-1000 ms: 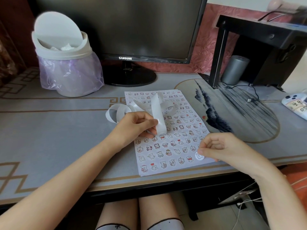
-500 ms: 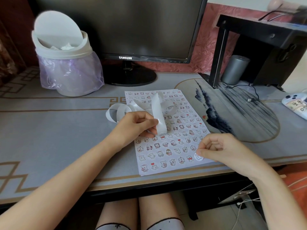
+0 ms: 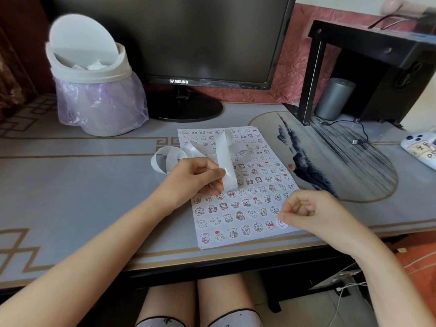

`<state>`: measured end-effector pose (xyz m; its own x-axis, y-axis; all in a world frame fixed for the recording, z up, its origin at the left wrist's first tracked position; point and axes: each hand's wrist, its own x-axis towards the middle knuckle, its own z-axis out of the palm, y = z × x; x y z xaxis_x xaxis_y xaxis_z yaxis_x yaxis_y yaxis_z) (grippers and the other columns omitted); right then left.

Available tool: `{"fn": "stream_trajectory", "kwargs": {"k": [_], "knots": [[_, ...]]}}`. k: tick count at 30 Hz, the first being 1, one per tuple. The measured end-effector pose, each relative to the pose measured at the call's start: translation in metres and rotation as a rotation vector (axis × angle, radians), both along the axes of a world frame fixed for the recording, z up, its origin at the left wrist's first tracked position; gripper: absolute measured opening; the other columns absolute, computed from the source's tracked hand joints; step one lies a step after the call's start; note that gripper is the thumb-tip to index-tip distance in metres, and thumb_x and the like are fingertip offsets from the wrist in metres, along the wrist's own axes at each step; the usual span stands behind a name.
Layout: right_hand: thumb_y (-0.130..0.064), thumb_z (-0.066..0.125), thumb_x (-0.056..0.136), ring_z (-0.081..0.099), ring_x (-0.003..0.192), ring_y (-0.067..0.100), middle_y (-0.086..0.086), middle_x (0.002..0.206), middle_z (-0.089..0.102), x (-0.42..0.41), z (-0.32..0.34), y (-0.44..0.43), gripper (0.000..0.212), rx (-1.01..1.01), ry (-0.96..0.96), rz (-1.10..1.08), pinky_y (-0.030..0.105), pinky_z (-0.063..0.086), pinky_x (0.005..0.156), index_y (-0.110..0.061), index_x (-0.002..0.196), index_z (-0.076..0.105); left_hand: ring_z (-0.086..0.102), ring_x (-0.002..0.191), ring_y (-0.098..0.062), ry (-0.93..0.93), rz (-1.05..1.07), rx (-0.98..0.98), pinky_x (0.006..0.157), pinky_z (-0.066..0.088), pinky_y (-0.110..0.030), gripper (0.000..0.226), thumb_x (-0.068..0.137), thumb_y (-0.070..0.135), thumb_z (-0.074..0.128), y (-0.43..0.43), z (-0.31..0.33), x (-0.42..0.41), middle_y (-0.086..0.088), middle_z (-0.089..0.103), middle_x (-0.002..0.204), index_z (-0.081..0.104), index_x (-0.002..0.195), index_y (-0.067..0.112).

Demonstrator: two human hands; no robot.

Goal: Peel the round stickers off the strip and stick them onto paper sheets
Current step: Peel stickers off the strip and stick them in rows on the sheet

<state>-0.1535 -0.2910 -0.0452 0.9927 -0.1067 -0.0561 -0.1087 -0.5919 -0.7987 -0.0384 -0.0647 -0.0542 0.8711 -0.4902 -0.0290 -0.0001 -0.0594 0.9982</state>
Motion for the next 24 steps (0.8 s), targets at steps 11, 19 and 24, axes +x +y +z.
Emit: {"fn": "stream_trajectory", "kwargs": {"k": [11, 19, 24], "knots": [[-0.021, 0.081, 0.07, 0.042, 0.052, 0.004, -0.012, 0.057, 0.056, -0.002, -0.007, -0.003, 0.013, -0.035, -0.036, -0.018, 0.017, 0.038, 0.053, -0.022, 0.07, 0.068, 0.068, 0.071, -0.015, -0.007, -0.004, 0.016, 0.071, 0.059, -0.024, 0.016, 0.091, 0.009, 0.06, 0.0, 0.0, 0.0, -0.009, 0.071, 0.074, 0.064, 0.076, 0.009], [-0.01, 0.075, 0.077, 0.046, 0.059, 0.007, 0.005, 0.075, 0.058, 0.001, -0.012, -0.011, 0.026, 0.006, -0.029, 0.018, 0.026, 0.041, 0.064, -0.033, 0.079, 0.063, 0.067, 0.066, -0.013, -0.004, 0.001, 0.024, 0.069, 0.058, -0.021, 0.017, 0.091, 0.009, 0.06, 0.0, 0.0, 0.0, -0.007, 0.07, 0.069, 0.063, 0.074, 0.009], [-0.019, 0.077, 0.075, 0.047, 0.061, 0.008, 0.005, 0.071, 0.059, 0.001, -0.014, -0.012, 0.016, 0.056, -0.039, -0.011, 0.024, 0.043, 0.066, -0.026, 0.08, 0.064, 0.066, 0.065, -0.012, -0.003, 0.002, 0.021, 0.069, 0.058, -0.021, 0.017, 0.091, 0.009, 0.06, 0.0, 0.0, 0.0, -0.005, 0.07, 0.067, 0.063, 0.074, 0.009]]}}
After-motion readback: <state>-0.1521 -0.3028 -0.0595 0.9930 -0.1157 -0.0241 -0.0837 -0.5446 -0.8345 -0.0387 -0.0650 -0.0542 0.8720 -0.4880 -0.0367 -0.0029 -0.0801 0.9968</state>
